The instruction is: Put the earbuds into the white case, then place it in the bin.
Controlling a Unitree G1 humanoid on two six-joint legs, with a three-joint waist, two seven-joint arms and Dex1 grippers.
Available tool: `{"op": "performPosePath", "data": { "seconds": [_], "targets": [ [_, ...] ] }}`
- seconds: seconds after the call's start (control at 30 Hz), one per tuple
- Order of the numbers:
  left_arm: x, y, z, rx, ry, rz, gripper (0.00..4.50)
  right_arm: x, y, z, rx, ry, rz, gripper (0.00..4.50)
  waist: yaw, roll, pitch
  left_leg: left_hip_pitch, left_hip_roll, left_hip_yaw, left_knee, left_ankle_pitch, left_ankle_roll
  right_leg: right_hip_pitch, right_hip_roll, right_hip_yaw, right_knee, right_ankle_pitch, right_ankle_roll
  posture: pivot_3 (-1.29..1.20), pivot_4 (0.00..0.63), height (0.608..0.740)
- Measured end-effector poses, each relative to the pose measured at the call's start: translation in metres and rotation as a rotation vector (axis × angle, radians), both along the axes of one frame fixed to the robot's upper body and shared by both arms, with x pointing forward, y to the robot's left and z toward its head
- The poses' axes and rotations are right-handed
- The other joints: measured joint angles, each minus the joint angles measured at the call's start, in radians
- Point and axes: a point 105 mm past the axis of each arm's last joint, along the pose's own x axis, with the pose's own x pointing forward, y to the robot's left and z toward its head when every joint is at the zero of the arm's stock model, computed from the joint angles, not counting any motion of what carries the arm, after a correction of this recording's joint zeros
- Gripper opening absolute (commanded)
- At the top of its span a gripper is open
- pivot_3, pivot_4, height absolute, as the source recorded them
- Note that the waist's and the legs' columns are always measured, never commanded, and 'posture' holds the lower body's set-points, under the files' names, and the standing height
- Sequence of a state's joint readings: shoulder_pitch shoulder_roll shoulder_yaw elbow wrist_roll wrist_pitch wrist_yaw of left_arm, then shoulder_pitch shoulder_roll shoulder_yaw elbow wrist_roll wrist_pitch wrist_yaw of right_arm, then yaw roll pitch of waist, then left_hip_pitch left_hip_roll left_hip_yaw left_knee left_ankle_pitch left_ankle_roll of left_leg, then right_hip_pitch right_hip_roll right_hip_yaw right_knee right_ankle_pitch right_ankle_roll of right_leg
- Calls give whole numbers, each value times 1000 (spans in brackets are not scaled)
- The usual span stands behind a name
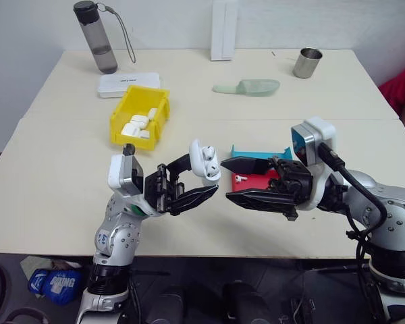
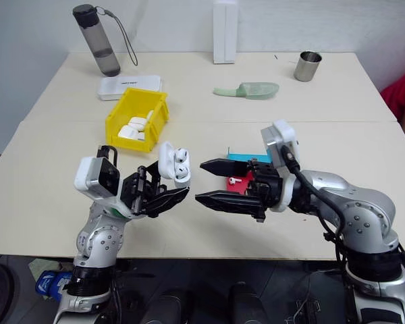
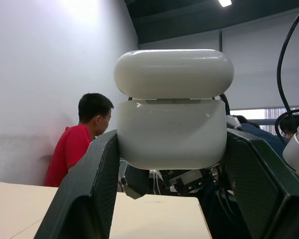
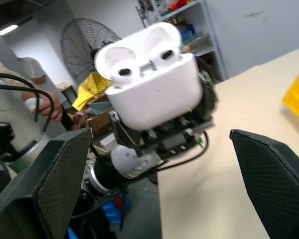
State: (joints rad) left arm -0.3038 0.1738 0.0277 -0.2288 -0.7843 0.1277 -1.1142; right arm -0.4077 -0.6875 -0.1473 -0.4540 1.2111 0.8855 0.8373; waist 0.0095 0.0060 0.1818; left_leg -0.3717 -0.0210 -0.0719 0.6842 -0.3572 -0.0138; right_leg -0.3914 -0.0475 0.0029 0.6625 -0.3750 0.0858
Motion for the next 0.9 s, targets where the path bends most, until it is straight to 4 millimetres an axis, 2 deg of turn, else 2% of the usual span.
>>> {"op": "performPosePath", "data": {
  "seconds": [0.1, 0.2, 0.3, 0.4, 0.47, 0.53, 0.6, 0.8, 0.9],
  "targets": [
    [1, 3, -2, 31, -2, 12, 2735, -1, -27, -16, -102, -15, -100, 4494, 15, 0, 0, 0, 0, 0, 0, 0, 1, 0, 0, 0, -1, 0, 0, 0, 150, 740],
    [4, 8, -10, 141, -23, 36, 2735, -3, -55, -31, -169, -30, -194, 3890, 17, -1, 0, 0, 0, 1, 0, 0, 1, 1, 1, 0, -1, 0, 0, 0, 150, 740],
    [13, 8, -29, 367, -75, 70, 2735, -5, -79, -49, -227, -50, -277, 2872, 17, -1, 0, 1, 0, 1, 0, 0, 1, 1, 2, 0, -1, 0, 0, 0, 150, 740],
    [21, 11, -51, 554, -89, 93, 2735, -8, -86, -59, -275, -76, -286, 1846, 9, -1, 0, 2, 0, 4, 0, 0, 1, 1, 2, 3, 0, 0, 0, 0, 150, 740],
    [24, 2, -54, 591, -73, 78, 2735, -7, -80, -50, -278, -149, -270, 1205, 7, -1, 0, 2, 0, 4, 0, 0, 1, 1, 2, 3, 0, 0, 0, 0, 150, 740],
    [27, -5, -55, 627, -66, 72, 2735, -6, -65, -36, -260, -236, -228, 494, 5, -1, 0, 2, 0, 3, 0, 0, 1, 0, 2, 3, 0, 0, 0, 0, 150, 740],
    [29, -11, -57, 661, -47, 63, 2735, -6, -48, -27, -258, -297, -168, 33, 3, -1, 0, 2, 0, 3, 0, 0, 1, 0, 2, 3, 1, 0, 0, 0, 150, 740],
    [27, -18, -70, 768, -7, 25, 2735, -2, 0, -16, -247, -370, -58, 33, 5, -1, 1, 1, 0, 2, 0, 0, 1, -1, 1, 2, 0, 0, 0, 0, 150, 740],
    [26, -21, -68, 785, -23, 21, 2735, 1, 14, -21, -280, -359, -31, 33, 9, -1, 0, 1, 0, 1, 0, 0, 1, -1, 0, 2, 0, 0, 0, 0, 150, 740]
  ]
}}
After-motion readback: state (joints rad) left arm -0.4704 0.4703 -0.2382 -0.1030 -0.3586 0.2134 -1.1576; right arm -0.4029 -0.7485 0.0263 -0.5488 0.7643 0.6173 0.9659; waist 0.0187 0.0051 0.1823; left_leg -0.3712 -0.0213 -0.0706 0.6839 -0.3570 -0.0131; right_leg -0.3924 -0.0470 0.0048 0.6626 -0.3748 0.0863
